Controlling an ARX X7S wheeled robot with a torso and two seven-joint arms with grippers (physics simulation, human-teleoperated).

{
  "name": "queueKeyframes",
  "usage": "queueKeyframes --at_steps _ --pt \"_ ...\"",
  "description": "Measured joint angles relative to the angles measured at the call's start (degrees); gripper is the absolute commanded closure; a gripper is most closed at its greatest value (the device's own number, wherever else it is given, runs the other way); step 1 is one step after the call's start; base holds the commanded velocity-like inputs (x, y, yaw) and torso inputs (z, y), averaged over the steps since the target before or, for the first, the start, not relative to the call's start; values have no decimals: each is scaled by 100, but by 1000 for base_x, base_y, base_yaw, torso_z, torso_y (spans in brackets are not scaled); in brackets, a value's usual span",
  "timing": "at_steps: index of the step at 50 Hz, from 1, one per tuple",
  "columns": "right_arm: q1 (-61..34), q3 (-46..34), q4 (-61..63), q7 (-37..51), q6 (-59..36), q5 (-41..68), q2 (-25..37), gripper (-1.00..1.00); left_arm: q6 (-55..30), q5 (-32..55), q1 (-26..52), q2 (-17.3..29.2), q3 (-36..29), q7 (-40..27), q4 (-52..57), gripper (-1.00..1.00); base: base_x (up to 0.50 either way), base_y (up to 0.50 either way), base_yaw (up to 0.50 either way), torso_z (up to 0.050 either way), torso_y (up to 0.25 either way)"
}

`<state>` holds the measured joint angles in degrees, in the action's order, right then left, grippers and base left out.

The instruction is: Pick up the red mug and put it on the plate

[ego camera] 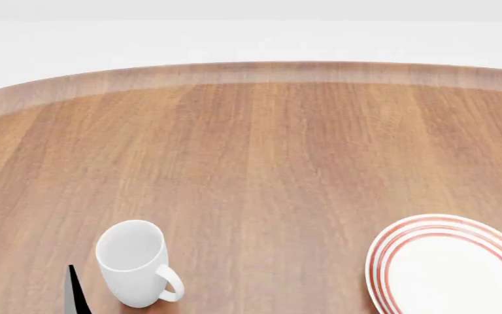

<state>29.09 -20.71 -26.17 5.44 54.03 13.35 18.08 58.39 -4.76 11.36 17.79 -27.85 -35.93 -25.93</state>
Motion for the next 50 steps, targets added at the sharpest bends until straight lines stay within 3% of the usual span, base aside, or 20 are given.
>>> queueKeyframes --at_steps 15,27,50 --pt "935 385 2451 701 -832 -360 480 100 66 -2 39 37 -86 -98 -34 -100 0 0 0 0 0" --pt "1369 336 4498 1616 -1768 -472 1243 100 102 3 86 97 -214 -228 -51 -100 0 0 0 0 0" --pt "656 605 7082 2893 -4616 761 2364 100 121 -2 192 244 -519 -541 -60 -100 0 0 0 0 0"
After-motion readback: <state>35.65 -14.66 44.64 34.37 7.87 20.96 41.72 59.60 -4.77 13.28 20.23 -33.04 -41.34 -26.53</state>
